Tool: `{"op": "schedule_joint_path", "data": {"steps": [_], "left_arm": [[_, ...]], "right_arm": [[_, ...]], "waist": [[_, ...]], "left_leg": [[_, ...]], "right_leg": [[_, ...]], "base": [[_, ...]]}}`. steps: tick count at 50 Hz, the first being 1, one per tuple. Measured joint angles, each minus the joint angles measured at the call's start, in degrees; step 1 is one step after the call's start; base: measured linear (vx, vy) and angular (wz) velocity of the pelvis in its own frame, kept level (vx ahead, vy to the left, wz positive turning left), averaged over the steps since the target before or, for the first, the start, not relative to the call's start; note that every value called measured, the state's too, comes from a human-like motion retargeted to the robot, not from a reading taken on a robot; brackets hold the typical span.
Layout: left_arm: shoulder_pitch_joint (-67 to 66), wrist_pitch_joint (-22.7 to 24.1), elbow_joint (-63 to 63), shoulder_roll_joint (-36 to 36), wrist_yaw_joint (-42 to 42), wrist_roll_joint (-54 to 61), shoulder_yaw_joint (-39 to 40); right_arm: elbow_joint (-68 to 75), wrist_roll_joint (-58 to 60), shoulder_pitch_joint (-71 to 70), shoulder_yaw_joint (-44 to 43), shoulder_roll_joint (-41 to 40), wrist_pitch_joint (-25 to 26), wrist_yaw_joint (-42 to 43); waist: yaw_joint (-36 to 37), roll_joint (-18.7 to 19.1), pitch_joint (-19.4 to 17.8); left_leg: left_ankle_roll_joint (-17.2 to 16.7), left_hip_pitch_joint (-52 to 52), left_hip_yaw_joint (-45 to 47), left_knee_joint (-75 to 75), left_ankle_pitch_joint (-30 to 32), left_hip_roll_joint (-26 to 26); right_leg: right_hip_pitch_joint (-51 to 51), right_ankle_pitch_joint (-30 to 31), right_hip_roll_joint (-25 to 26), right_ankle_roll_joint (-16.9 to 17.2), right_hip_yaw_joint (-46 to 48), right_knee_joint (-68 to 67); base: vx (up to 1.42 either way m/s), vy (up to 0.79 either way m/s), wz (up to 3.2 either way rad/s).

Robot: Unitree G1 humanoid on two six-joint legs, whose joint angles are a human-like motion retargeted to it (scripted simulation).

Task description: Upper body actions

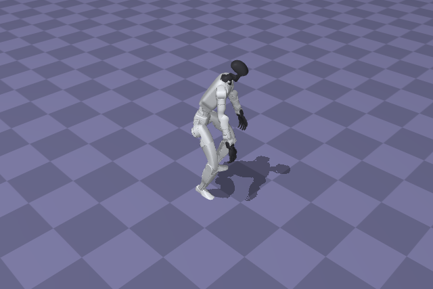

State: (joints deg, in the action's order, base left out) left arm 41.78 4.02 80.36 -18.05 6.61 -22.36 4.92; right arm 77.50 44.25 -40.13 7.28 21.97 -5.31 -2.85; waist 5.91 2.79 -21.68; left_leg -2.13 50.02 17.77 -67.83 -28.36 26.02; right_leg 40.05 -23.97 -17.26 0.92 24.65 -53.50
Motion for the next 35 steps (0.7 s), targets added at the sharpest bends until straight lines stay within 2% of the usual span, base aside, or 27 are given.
{"op": "schedule_joint_path", "data": {"steps": [12,20,25,30,35], "left_arm": [[-2.91,-1.68,-0.54,-1.20,-1.21,-5.68,-1.54],[-7.48,-1.90,0.22,-0.67,0.78,-3.40,-0.48],[-12.70,-1.68,1.35,-0.45,3.98,-4.60,-3.08],[-20.83,-1.64,2.51,1.93,5.81,-4.04,-4.63],[-31.32,-2.16,4.94,6.81,2.17,-1.54,-1.78]], "right_arm": [[1.66,2.97,1.82,1.62,-0.05,-1.03,0.75],[4.22,2.84,4.59,1.00,-0.77,-0.06,-1.08],[2.82,1.64,9.96,0.05,-2.36,0.30,-3.54],[-1.28,-0.30,19.14,-1.17,-4.56,-1.52,-4.31],[-0.48,0.16,28.09,-0.73,-5.73,-3.12,0.43]], "waist": [[-0.05,0.16,0.01],[-0.47,0.00,0.74],[-0.70,-1.13,1.65],[-1.43,-2.69,3.55],[-4.05,-2.13,7.27]], "left_leg": [[-0.21,-1.97,0.54,2.25,0.93,-0.22],[-0.57,-7.28,1.73,8.02,3.27,-1.75],[-0.99,-15.41,4.35,19.75,8.58,-5.02],[-0.89,-27.17,8.16,38.69,17.08,-10.73],[-1.85,-37.98,7.81,55.56,24.83,-15.15]], "right_leg": [[-1.67,1.51,1.02,0.44,-0.50,2.99],[-6.81,3.53,1.52,0.81,0.24,8.52],[-14.38,8.73,2.63,1.53,1.01,20.09],[-24.67,16.10,4.44,2.72,2.83,36.35],[-35.85,22.18,6.41,5.25,6.04,50.48]], "base": [[0.00,0.00,0.00],[0.06,0.02,0.05],[0.13,0.00,0.09],[0.15,-0.01,0.19],[0.22,0.07,0.44]]}}
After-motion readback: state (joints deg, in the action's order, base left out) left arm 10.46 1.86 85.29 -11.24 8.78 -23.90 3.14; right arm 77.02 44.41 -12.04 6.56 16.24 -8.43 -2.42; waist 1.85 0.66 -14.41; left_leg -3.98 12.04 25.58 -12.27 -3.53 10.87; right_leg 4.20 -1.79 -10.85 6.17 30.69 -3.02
